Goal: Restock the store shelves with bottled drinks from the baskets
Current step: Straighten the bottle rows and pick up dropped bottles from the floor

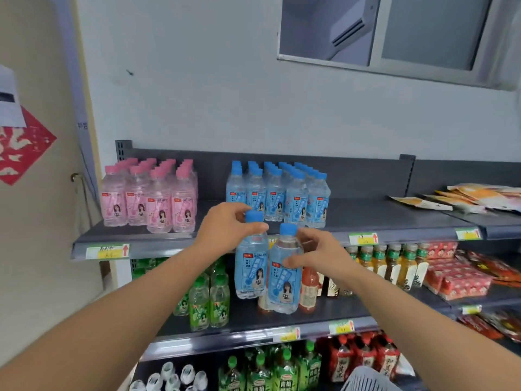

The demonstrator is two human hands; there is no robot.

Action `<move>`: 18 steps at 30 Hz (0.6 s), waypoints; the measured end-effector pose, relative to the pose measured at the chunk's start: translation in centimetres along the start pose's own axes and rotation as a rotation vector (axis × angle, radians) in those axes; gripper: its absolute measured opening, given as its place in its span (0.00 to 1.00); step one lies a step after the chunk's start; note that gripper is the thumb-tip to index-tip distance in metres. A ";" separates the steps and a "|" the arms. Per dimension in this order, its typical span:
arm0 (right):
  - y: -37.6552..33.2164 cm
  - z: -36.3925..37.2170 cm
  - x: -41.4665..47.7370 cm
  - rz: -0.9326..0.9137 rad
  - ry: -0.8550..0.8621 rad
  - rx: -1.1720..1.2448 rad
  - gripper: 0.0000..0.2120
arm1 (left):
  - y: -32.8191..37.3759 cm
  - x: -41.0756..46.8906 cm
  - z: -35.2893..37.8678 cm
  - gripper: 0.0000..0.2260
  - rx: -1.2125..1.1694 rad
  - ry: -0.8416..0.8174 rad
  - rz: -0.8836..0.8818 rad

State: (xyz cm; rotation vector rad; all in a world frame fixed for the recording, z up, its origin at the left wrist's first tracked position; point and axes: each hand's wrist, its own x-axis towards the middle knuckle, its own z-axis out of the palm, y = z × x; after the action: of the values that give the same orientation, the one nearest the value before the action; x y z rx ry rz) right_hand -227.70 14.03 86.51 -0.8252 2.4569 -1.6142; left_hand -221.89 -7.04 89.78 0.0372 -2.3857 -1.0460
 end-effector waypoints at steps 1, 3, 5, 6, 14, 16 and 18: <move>-0.1 -0.4 0.4 -0.004 -0.002 -0.001 0.21 | 0.4 0.6 0.0 0.23 0.006 0.012 0.003; -0.2 -1.3 1.2 -0.014 -0.002 -0.017 0.25 | 1.1 1.9 0.3 0.23 0.003 0.029 0.000; -0.1 -2.3 2.2 -0.019 0.010 -0.034 0.33 | 1.6 3.5 0.9 0.24 -0.003 0.051 -0.002; 0.0 -2.9 2.8 -0.025 0.012 -0.038 0.35 | 1.9 4.3 1.2 0.26 0.003 0.062 -0.006; 1.5 -7.7 6.9 -0.081 -0.050 -0.023 0.33 | 3.4 10.7 4.4 0.30 0.027 0.158 -0.028; 2.0 -8.4 7.5 -0.093 -0.064 -0.007 0.23 | 3.5 12.0 5.2 0.30 0.025 0.167 -0.043; 2.4 -8.9 8.0 -0.098 -0.084 0.002 0.21 | 3.5 13.2 5.9 0.29 0.036 0.169 -0.054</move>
State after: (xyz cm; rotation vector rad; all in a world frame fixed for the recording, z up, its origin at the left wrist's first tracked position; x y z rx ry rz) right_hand -238.57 18.26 90.05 -1.0059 2.3930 -1.5774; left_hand -235.43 -3.61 94.88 0.1961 -2.2614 -0.9841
